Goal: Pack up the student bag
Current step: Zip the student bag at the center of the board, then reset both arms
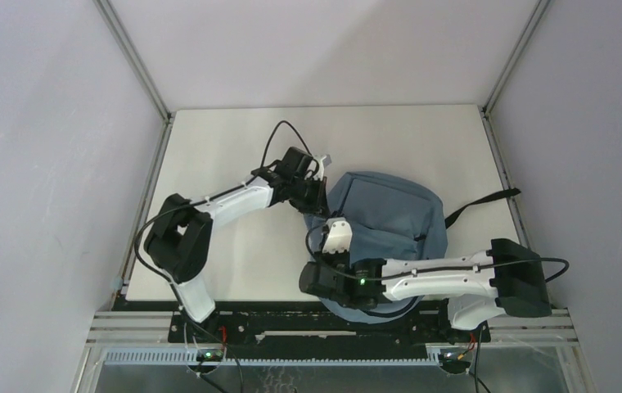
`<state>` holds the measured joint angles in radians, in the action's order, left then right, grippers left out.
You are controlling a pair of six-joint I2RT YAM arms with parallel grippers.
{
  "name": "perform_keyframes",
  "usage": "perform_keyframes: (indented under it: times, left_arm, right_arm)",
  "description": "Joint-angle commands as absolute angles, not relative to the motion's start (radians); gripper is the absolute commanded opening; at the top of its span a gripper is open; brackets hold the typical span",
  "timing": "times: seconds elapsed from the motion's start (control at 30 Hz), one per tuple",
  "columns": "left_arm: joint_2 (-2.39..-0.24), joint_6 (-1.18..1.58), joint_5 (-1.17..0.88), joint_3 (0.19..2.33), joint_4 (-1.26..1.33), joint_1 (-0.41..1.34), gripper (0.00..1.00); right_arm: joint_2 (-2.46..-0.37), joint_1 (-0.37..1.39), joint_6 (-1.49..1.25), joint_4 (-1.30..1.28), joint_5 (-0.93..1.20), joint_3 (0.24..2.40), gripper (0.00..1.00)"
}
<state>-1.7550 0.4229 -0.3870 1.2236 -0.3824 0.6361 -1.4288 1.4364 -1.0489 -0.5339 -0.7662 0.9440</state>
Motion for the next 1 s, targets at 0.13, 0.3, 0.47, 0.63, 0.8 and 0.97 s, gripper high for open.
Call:
perform_keyframes:
  times: [0.13, 0.3, 0.47, 0.63, 0.8, 0.97]
  left_arm:
    - [-1.798, 0.468, -0.355, 1.322, -0.268, 0.564, 0.00]
    - [-1.777, 0.465, -0.316, 1.360, -0.291, 0.548, 0.00]
    - [-1.726, 0.447, -0.321, 1.367, -0.309, 0.546, 0.00]
    - [-1.625, 0.414, -0.277, 1.378, -0.398, 0.546, 0.21]
    - [-1.434, 0.398, -0.152, 1.288, -0.429, 0.546, 0.42]
    - [-1.245, 0.396, -0.081, 1.190, -0.496, 0.535, 0.47]
  right_arm:
    - [-1.406, 1.575, -0.956, -0.525, -0.756, 0.967, 0.00]
    - [-1.393, 1.564, -0.888, -0.432, -0.742, 0.931, 0.00]
    - [-1.396, 1.515, -0.887, -0.420, -0.721, 0.925, 0.00]
    - [-1.356, 1.465, -0.848, -0.388, -0.711, 0.899, 0.00]
    - [-1.333, 1.360, -0.815, -0.311, -0.580, 0.855, 0.00]
    - [-1.382, 1.216, -0.799, -0.160, -0.499, 0.863, 0.00]
